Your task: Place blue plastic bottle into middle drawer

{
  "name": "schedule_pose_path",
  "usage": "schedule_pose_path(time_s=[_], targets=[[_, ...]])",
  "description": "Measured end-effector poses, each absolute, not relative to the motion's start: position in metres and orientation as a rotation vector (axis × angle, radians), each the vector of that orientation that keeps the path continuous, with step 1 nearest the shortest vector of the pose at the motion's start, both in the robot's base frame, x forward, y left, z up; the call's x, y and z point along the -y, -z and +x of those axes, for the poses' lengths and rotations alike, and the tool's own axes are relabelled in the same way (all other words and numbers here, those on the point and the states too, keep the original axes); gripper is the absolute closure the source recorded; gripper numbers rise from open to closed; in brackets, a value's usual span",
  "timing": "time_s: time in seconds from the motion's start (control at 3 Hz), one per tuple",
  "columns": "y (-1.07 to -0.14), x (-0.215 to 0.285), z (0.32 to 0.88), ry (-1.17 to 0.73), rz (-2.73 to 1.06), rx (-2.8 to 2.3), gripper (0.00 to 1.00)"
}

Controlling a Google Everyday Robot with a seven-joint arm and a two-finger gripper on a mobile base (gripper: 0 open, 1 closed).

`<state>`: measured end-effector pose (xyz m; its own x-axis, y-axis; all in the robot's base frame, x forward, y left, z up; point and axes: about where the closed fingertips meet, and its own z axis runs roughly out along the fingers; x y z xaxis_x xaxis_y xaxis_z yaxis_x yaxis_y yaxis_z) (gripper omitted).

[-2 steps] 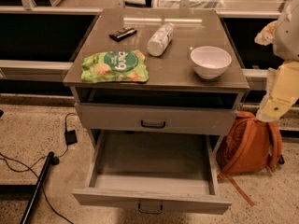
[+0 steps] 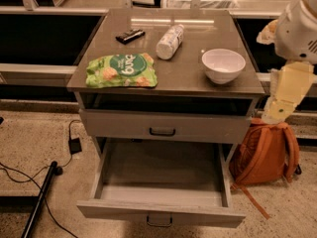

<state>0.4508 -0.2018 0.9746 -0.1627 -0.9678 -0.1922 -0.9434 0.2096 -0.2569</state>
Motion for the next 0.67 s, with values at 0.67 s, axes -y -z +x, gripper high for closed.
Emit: schedule_pose_path(time_s=[0.67], targets=[[-0.99,0.098,0.532,0.263,-2.171,-1.618,0.0]])
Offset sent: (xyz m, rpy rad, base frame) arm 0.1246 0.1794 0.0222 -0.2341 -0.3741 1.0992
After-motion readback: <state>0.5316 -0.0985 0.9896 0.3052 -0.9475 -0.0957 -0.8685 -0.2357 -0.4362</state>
